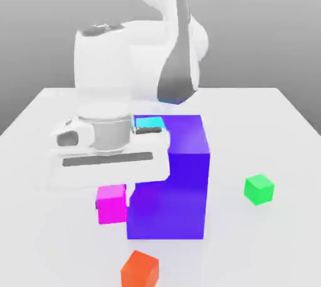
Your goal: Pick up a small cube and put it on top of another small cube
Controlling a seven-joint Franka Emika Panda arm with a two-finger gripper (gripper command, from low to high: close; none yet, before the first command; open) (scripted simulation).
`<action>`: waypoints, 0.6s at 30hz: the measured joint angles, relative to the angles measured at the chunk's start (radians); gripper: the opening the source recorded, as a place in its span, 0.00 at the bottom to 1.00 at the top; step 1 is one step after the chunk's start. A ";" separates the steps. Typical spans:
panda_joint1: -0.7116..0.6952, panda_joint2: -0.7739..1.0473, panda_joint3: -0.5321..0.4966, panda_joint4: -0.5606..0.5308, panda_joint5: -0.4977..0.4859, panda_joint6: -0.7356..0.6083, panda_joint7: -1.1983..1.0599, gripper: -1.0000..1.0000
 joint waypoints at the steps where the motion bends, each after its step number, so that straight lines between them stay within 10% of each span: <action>1: 0.041 -0.014 0.023 -0.011 0.005 -0.010 0.019 0.00; 13: 0.433 -0.171 0.391 -0.180 0.088 -0.122 0.249 0.00; 18: 0.382 -0.126 0.446 -0.220 -0.029 -0.099 0.367 0.00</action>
